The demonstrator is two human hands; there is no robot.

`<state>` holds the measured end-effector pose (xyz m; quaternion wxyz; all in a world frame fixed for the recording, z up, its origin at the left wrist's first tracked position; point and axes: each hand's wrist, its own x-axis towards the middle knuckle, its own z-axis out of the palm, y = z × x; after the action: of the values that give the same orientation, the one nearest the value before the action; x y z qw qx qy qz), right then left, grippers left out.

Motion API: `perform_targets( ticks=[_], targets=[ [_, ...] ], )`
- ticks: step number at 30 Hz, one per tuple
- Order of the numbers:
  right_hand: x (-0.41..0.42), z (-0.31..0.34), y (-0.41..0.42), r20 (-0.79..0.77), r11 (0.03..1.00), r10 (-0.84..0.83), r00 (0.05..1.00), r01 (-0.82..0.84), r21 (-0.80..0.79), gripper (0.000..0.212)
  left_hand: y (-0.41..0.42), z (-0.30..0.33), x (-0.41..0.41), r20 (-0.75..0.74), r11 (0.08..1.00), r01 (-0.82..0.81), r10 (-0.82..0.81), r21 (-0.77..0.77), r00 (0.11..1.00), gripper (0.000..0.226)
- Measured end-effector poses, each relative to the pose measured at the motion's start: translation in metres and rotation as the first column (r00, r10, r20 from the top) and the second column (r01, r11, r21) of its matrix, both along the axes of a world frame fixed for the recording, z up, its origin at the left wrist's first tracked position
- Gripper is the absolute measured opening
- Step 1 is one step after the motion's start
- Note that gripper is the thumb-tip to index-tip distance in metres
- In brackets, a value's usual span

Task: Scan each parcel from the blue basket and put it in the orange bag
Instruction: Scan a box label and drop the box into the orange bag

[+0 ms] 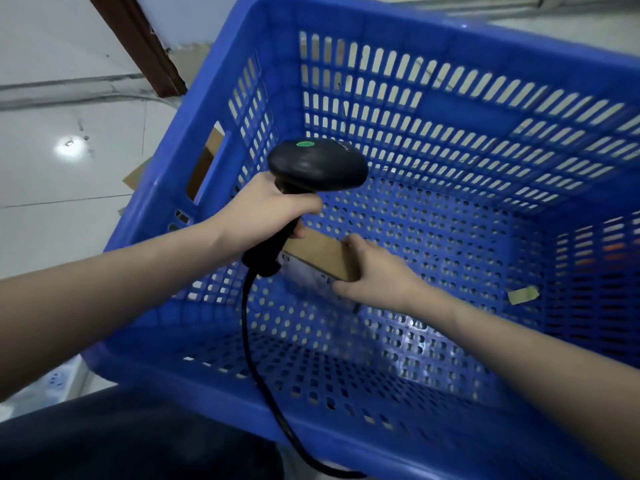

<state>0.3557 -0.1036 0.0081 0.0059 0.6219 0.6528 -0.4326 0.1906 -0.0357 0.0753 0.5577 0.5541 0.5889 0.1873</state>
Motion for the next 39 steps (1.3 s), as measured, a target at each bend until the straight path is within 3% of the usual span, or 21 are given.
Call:
perform_targets(
  ticks=[4,8,12,16,20,23,27,30,34,39],
  targets=[
    [0.023,0.053,0.002,-0.058,0.985,-0.163,0.985,0.166,0.052,0.053,-0.001,0.043,0.013,0.03,0.992,0.027,-0.03,0.123,0.999,0.019],
    [0.052,0.116,-0.005,-0.205,0.92,-0.372,0.905,0.39,0.051,0.043,-0.006,0.096,0.026,0.173,0.976,-0.046,0.009,0.215,0.985,0.015],
    [0.079,0.17,-0.023,-0.47,0.761,-0.577,0.668,0.648,-0.013,0.032,-0.016,0.141,0.042,0.36,0.955,-0.226,0.146,0.193,0.921,0.022],
    [0.1,0.209,-0.049,-0.656,0.655,-0.626,0.42,0.741,-0.15,0.032,-0.035,0.166,0.06,0.473,0.946,-0.3,0.212,0.12,0.855,0.02],
    [0.113,0.226,-0.073,-0.776,0.622,-0.585,0.236,0.745,-0.242,0.044,-0.059,0.169,0.076,0.48,0.974,-0.22,0.167,0.057,0.861,0.034],
    [0.116,0.226,-0.083,-0.806,0.587,-0.569,0.161,0.766,-0.262,0.045,-0.073,0.169,0.089,0.515,0.991,-0.131,0.099,0.027,0.851,0.043],
    [0.118,0.222,-0.085,-0.788,0.565,-0.595,0.16,0.78,-0.269,0.055,-0.082,0.172,0.106,0.512,0.996,-0.08,0.047,0.042,0.858,0.036],
    [0.126,0.222,-0.08,-0.763,0.513,-0.608,0.218,0.842,-0.168,0.055,-0.078,0.171,0.111,0.463,0.993,-0.006,-0.05,0.118,0.885,0.035],
    [0.139,0.224,-0.07,-0.738,0.464,-0.604,0.303,0.886,-0.016,0.059,-0.067,0.169,0.108,0.208,0.941,0.037,-0.112,0.335,0.972,0.008],
    [0.146,0.228,-0.062,-0.716,0.504,-0.576,0.395,0.861,0.069,0.046,-0.061,0.172,0.096,-0.035,0.879,0.202,-0.208,0.432,0.978,0.015]
  ],
)
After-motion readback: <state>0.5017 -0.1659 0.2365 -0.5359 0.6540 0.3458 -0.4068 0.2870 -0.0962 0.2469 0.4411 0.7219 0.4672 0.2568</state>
